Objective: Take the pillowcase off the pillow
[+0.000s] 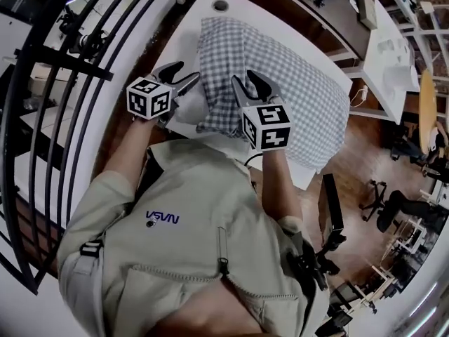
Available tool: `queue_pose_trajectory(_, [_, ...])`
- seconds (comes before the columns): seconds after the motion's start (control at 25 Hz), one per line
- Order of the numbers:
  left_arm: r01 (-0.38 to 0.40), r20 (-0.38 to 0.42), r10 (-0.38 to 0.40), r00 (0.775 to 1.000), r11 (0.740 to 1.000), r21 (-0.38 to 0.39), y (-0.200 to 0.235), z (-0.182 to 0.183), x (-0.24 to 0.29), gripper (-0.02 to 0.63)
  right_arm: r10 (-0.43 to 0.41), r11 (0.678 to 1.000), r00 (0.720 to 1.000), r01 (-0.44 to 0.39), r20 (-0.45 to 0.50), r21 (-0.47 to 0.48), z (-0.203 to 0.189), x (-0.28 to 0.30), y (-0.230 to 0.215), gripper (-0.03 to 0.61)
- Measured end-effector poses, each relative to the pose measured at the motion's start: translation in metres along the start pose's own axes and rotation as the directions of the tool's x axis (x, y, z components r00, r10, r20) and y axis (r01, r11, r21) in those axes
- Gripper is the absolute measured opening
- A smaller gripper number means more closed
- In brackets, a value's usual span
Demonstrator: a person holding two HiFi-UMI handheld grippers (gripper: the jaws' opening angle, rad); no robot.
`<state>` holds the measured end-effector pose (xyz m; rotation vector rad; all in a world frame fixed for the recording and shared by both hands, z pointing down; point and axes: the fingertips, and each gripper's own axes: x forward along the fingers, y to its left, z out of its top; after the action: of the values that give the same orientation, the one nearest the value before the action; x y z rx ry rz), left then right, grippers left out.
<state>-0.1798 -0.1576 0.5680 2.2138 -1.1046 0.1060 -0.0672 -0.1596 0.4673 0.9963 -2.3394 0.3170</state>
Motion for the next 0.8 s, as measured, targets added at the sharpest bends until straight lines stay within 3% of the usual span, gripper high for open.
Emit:
queue_pose_trajectory(0.2, [0.173,-0.071,-0.179,0.981,0.981,-0.086,-0.012,-0.018,0.022,0.228,-0.122,0.988,0.969,0.098,-0.215,-0.117,-0.026,0.054,-0.008,0.199])
queue_pose_trajectory(0.32, [0.199,-0.075,-0.202,0.976,0.979,-0.055,-0.023,-0.016,0.020,0.093,-0.151,0.976,0.950,0.099,-0.273,-0.196,-0.035,0.060,-0.004,0.187])
queue_pose_trajectory(0.44, [0.184,-0.043,-0.183,0.982,0.983,0.013,-0.030,-0.002,0.012,0.031,-0.178,0.962,0.952,0.116,-0.248,-0.246,-0.022,0.056,-0.007,0.027])
queue_pose_trajectory(0.64, [0.143,0.045,-0.148,0.988,0.985,0.095,-0.039,0.022,-0.011,0.023,-0.269,0.935,0.952,0.220,-0.149,-0.279,0.009,0.041,-0.036,0.009])
queue_pose_trajectory(0.8, [0.131,0.117,-0.142,0.983,0.986,0.101,-0.041,0.030,-0.030,0.020,-0.412,0.890,0.908,0.382,-0.078,-0.248,0.026,0.008,-0.101,0.009])
